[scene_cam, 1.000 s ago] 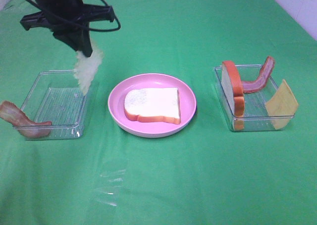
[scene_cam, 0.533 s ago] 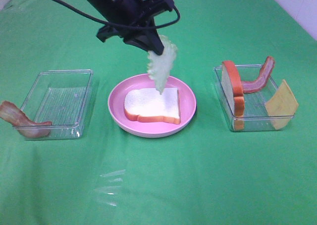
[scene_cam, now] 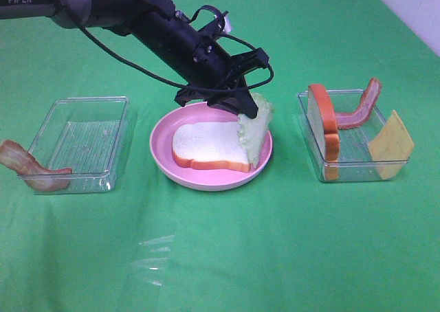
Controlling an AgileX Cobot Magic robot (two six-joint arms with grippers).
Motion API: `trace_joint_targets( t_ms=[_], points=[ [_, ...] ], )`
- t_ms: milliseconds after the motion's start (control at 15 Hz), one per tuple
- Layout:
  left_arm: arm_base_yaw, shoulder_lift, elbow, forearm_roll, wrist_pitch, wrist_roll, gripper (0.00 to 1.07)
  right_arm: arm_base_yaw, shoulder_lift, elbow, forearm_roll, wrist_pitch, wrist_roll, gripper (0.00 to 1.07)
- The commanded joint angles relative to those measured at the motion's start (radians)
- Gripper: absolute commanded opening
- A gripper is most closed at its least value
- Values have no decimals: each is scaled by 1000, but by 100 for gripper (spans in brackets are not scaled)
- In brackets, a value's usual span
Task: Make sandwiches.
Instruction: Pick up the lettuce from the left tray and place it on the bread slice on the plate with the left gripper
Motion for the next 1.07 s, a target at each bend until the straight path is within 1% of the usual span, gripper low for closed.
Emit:
trace_joint_targets(
  t_ms=[67, 133, 200, 333, 467, 533, 600, 733, 800, 867, 1000, 1067],
  points=[
    [0, 3, -1, 133, -12, -2, 0, -6, -18, 2, -6, -2, 2, 99],
    [0, 3, -1, 183, -23, -20, 0, -6, -18, 2, -6, -2, 2, 99],
    [0, 3, -1, 213, -31, -33, 0, -6, -18, 2, -6, -2, 2, 99],
    [0, 3, -1, 289, -60, -76, 0, -6, -18, 2, -6, -2, 2, 99],
    [0, 3, -1, 368, -74, -141, 0, -6, -18, 2, -6, -2, 2, 99],
    [0, 3, -1, 413, -53, -173, 0, -6, -18, 2, -6, -2, 2, 99],
    [0, 3, -1, 442, -42, -187, 0, -6, -18, 2, -6, -2, 2, 99],
    [0, 3, -1, 469, -38, -187, 0, -6, -18, 2, -6, -2, 2, 99],
    [0, 3, -1, 478, -34, -199, 0, -6, -18, 2, -6, -2, 2, 99],
    [0, 3, -1, 491, -34, -216, 4, -6, -18, 2, -6, -2, 2, 99],
    [0, 2, -1, 503, -32, -211, 26, -6, -18, 2, -6, -2, 2, 99],
    [0, -19, -1, 509, -29, -211, 69, -6, -18, 2, -6, -2, 2, 99]
  ],
)
